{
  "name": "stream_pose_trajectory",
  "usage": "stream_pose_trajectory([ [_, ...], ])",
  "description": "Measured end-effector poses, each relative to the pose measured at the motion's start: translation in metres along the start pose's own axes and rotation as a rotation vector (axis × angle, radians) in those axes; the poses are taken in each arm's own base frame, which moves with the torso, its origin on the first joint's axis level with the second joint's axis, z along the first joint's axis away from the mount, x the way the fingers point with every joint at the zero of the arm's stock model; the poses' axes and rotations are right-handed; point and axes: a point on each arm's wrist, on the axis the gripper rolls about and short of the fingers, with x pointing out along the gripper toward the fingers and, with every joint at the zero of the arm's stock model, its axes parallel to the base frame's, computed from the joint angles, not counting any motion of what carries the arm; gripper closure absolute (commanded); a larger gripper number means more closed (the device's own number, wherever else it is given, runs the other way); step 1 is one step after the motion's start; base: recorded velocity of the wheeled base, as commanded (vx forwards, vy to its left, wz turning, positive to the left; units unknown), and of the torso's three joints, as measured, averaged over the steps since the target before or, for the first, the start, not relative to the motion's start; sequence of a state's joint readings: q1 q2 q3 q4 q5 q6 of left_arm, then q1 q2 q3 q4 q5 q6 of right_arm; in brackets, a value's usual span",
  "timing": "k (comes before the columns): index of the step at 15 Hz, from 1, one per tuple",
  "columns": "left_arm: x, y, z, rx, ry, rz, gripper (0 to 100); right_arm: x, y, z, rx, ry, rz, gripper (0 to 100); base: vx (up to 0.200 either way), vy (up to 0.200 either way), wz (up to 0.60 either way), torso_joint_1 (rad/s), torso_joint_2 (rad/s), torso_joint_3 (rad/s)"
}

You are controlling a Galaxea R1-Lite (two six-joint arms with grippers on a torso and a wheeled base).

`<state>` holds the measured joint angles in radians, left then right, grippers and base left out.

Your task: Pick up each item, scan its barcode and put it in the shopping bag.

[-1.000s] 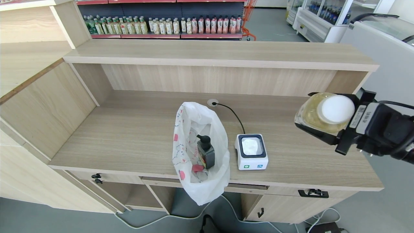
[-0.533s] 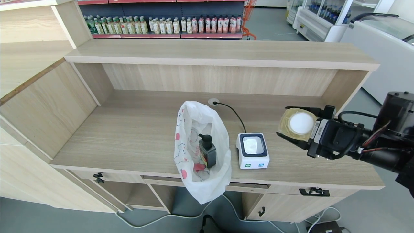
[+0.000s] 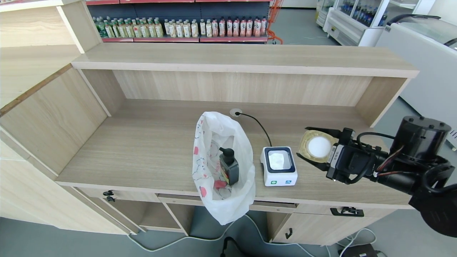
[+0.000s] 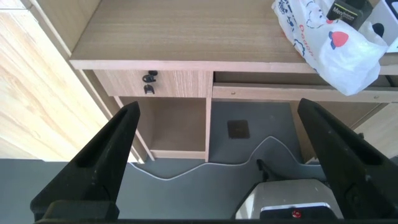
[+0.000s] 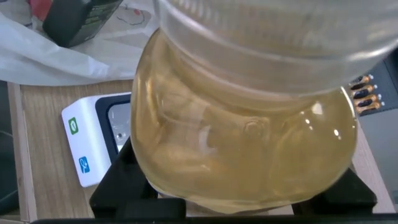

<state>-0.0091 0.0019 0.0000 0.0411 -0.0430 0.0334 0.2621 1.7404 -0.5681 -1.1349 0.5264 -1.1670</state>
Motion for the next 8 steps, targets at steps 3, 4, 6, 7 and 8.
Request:
stream_pose_trajectory([
  [3, 0.0, 0.0, 0.0, 0.001, 0.0, 0.0, 0, 0.009, 0.006, -0.007, 0.0, -0.02, 0.004, 100, 0.0, 0.0, 0.0, 0.0, 0.0, 0.0],
  [4, 0.0, 0.0, 0.0, 0.001, 0.0, 0.0, 0, 0.012, 0.007, -0.008, 0.001, -0.031, 0.011, 100, 0.0, 0.0, 0.0, 0.0, 0.0, 0.0],
  [6, 0.0, 0.0, 0.0, 0.001, 0.0, 0.0, 0, 0.016, 0.01, -0.012, 0.008, -0.034, 0.023, 100, 0.0, 0.0, 0.0, 0.0, 0.0, 0.0],
  [7, 0.0, 0.0, 0.0, 0.001, 0.0, 0.0, 0, 0.018, 0.011, -0.013, 0.011, -0.036, 0.026, 100, 0.0, 0.0, 0.0, 0.0, 0.0, 0.0],
  [8, 0.0, 0.0, 0.0, 0.001, 0.0, 0.0, 0, 0.02, 0.012, -0.014, 0.013, -0.035, 0.028, 100, 0.0, 0.0, 0.0, 0.0, 0.0, 0.0],
])
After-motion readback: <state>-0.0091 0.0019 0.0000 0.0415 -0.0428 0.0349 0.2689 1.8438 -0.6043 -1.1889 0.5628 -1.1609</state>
